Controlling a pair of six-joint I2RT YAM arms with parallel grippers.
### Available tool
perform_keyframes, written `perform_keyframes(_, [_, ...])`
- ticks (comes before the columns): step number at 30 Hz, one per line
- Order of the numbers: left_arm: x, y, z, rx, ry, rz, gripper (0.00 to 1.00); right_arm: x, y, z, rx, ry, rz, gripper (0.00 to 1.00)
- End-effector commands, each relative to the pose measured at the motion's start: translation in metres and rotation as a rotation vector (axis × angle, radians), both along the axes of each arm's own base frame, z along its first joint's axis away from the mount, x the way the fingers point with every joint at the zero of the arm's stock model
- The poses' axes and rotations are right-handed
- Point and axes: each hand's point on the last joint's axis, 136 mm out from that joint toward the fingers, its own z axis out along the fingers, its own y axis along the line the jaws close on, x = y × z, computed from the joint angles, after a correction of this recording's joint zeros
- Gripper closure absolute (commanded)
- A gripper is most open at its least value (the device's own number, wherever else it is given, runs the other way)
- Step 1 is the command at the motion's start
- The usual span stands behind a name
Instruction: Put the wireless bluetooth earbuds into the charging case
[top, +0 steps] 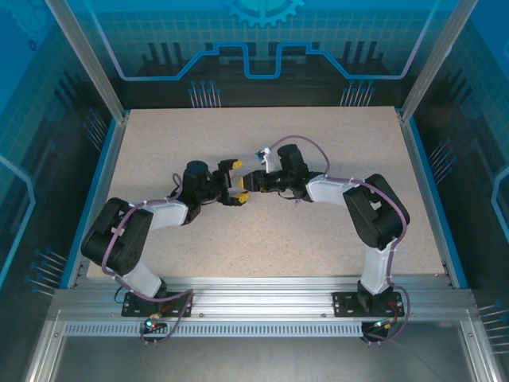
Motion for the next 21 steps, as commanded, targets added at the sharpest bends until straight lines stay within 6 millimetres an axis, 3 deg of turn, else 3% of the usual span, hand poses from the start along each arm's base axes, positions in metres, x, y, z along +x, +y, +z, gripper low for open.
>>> perform_keyframes(1, [0.008, -0.005, 0.018, -0.038, -0.042, 0.013, 0.12, -0.005, 0.005, -0.008, -0.003, -0.001, 0.016, 0.57])
perform_keyframes(8, [0.005, -0.004, 0.009, -0.028, -0.030, 0.017, 0.24, -0.005, 0.006, -0.009, -0.006, -0.001, 0.017, 0.57])
perform_keyframes(21, [0.002, -0.008, -0.003, -0.014, -0.025, 0.001, 0.61, -0.005, 0.005, -0.014, -0.024, 0.012, 0.012, 0.56])
